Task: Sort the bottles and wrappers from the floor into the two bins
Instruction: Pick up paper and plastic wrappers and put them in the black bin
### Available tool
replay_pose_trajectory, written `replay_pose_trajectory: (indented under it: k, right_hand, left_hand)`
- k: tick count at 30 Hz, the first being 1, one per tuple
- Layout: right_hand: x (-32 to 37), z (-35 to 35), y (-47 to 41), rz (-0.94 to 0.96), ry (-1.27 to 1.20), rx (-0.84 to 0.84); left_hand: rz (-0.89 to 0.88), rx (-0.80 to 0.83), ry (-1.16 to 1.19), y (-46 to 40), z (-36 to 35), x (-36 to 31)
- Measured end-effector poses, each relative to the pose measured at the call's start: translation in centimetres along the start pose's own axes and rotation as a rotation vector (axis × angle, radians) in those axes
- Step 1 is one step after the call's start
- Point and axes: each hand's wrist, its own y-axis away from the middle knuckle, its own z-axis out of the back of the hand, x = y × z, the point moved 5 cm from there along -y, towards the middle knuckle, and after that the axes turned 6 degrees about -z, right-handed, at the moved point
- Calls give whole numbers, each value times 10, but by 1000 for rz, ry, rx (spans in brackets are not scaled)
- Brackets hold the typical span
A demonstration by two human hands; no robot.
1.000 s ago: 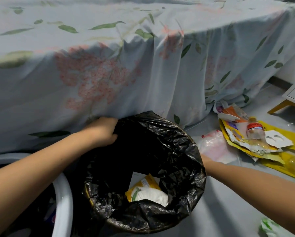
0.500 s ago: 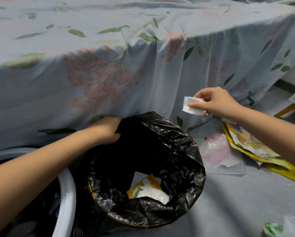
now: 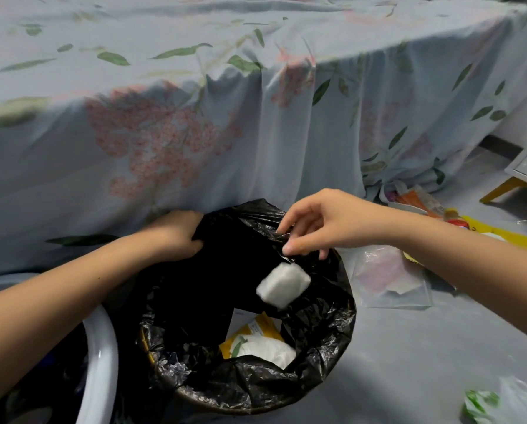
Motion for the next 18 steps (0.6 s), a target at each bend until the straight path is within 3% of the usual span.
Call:
replay_pose_trajectory:
  k: [5,8,12,18]
  right_hand:
    - [-45,47,4,-76,-212,-323]
    - [-107,58,6,-247,-273,-440]
    - [-194,51,12,-505,-71,-403]
    - [-265,16,16,-716,318,-240]
  left_hand:
    - [-6,-7,-13,-1,-3,2]
    - [-16,-4,-22,-1,-3,5]
    - [-34,-25,-21,0,-1,2]
    - [-37,-66,38,-1,2,-1]
